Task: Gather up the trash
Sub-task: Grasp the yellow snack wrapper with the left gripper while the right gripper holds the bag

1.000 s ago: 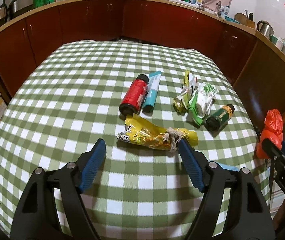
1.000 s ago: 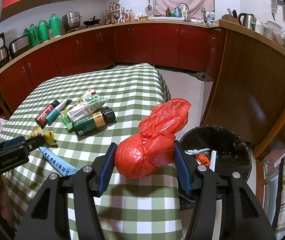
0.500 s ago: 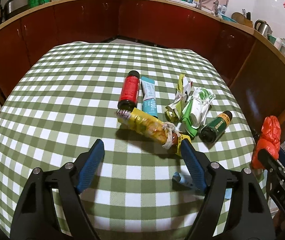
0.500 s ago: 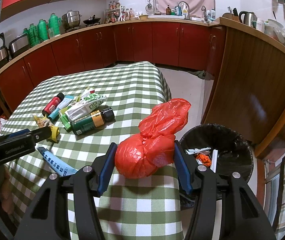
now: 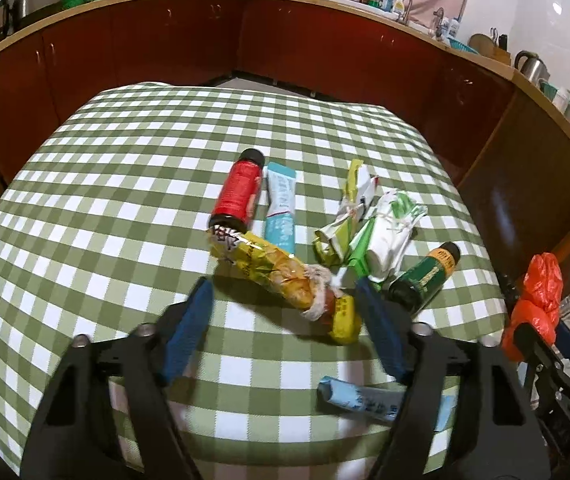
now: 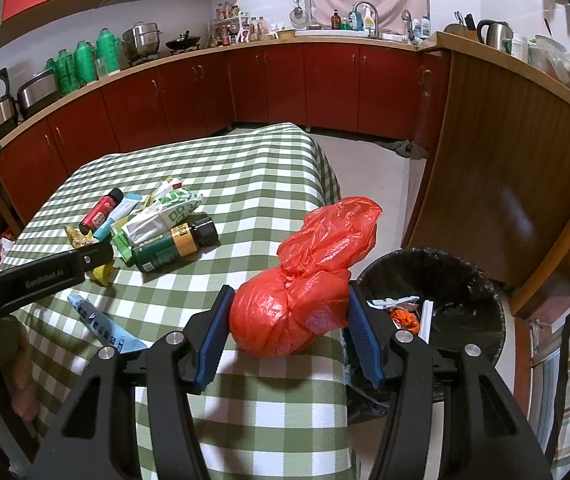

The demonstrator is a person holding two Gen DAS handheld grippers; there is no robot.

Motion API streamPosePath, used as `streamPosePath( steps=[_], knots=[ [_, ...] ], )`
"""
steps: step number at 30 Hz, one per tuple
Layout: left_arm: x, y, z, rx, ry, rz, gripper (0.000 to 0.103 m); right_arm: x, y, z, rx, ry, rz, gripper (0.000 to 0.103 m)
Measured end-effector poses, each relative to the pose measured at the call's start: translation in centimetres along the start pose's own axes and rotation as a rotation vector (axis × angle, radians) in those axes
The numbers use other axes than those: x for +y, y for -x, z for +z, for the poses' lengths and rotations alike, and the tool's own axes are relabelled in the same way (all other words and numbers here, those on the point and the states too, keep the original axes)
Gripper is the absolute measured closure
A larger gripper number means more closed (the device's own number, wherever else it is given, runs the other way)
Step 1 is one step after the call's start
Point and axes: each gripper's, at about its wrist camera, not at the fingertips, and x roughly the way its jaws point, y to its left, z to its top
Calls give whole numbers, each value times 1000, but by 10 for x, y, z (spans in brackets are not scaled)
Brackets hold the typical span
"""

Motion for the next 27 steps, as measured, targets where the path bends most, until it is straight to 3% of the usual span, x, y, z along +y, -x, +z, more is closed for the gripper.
streamPosePath(
  steps=[2,8,19,21,27],
  knots=[
    [-2,1,0,3,1,-28,55,-1,0,1,-2,0,-1,48],
    [-1,9,-4,-10,4,-55,71,-2,-1,1,-1,2,3,48],
    [10,30,-12,-30,-13,-68,73,0,8,-2,-11,8,9,48],
    [9,36,-12,-37,-25,-69,80,1,11,-4,-15,10,9,48],
    [0,53,-15,-70,-74,-66,83,-4,21,-5,-32,1,-4,48]
  ],
)
